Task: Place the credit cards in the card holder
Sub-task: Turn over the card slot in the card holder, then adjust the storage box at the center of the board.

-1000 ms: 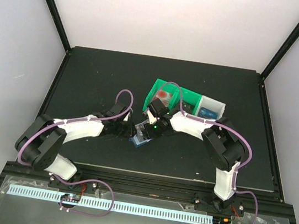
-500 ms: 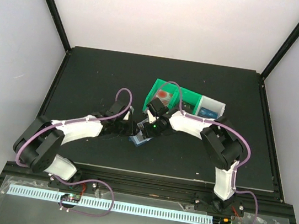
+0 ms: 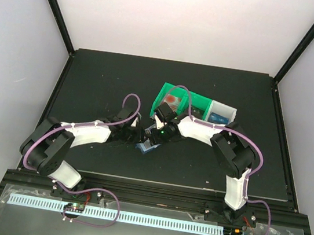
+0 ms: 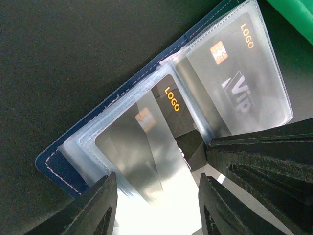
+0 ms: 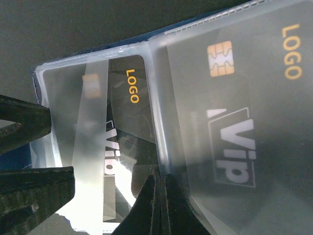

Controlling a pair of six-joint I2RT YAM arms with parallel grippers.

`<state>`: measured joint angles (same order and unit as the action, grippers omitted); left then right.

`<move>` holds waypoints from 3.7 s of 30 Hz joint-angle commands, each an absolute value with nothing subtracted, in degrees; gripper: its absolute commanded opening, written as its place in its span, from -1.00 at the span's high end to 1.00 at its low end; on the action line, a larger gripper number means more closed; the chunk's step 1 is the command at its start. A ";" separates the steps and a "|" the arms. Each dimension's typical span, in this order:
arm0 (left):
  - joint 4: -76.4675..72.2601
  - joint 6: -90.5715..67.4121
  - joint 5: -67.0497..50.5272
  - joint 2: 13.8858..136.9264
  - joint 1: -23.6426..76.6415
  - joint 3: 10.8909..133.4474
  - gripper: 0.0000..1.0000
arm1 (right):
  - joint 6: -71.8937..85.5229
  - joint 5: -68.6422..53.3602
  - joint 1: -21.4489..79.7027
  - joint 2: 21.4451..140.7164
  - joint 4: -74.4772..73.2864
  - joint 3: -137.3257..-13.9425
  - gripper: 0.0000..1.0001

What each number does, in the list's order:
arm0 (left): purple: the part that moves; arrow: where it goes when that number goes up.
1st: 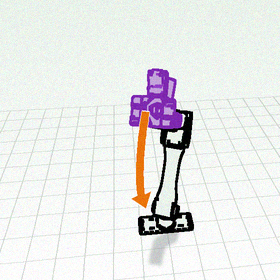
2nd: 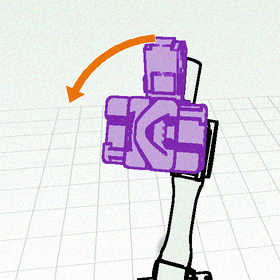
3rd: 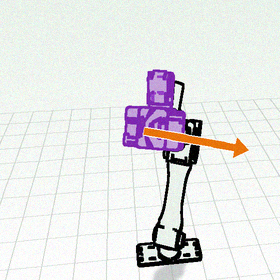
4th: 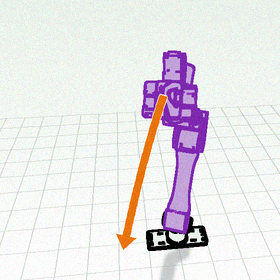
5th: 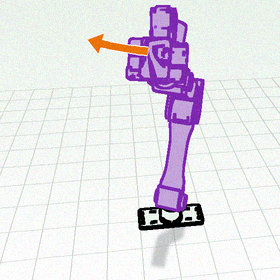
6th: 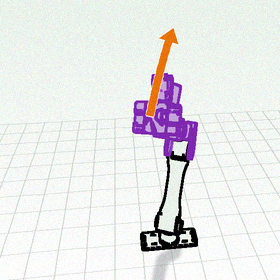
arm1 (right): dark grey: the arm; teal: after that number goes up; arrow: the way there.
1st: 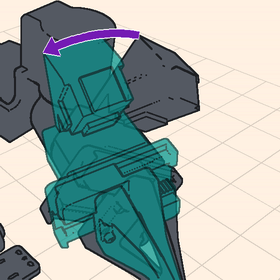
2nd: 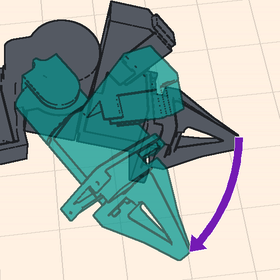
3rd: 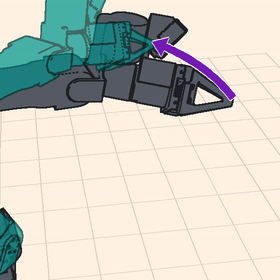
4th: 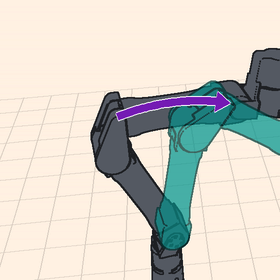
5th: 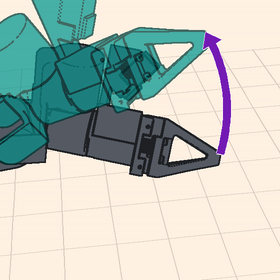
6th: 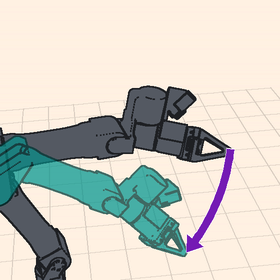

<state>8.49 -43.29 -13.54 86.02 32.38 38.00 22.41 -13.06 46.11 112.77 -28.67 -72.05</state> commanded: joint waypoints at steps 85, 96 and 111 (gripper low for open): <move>10.87 -33.85 -12.47 85.10 36.22 49.75 -0.33 | 22.84 0.72 28.63 76.36 -28.56 -54.16 0.17; 16.99 -33.46 -2.28 79.15 33.50 47.71 -0.47 | 27.44 38.37 16.53 80.19 -44.30 -59.87 0.01; 14.66 -32.52 -8.15 79.24 31.15 45.64 -0.45 | 27.17 15.46 9.71 89.51 -33.32 -59.55 -0.17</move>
